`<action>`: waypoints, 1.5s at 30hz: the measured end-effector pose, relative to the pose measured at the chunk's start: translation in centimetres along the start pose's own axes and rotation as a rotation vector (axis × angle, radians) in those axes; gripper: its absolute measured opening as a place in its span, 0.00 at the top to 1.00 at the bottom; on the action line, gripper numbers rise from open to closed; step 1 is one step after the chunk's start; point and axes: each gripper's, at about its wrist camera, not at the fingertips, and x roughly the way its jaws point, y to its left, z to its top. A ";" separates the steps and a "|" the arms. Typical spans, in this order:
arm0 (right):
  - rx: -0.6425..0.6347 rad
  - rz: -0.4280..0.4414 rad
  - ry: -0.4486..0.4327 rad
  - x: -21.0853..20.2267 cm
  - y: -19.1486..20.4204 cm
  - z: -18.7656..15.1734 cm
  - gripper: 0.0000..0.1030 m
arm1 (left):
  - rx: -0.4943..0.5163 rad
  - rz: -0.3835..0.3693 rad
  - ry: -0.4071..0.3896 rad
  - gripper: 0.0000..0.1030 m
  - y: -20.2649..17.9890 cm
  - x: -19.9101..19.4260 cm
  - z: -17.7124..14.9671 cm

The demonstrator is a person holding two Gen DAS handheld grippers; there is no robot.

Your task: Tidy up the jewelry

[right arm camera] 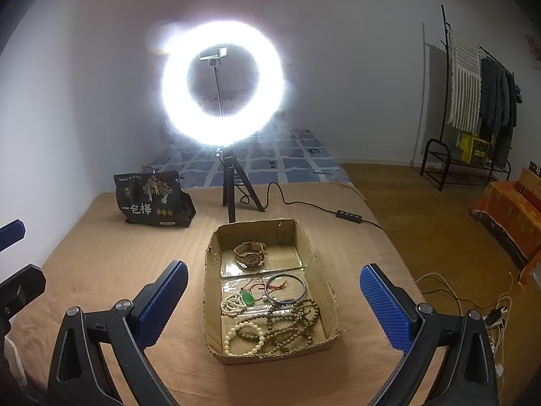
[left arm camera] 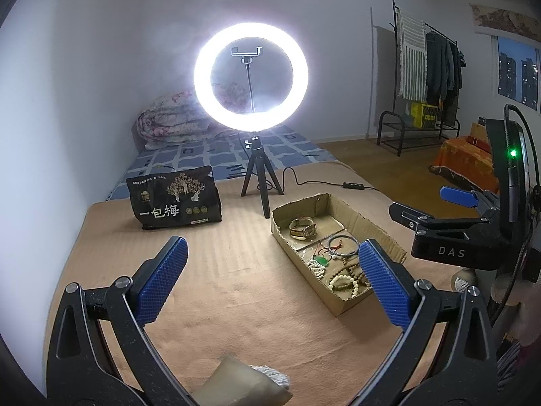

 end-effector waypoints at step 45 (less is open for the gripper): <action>0.006 -0.004 0.021 0.8 0.3 -0.6 0.00 | 0.008 -0.003 0.005 0.00 -0.1 0.2 -0.1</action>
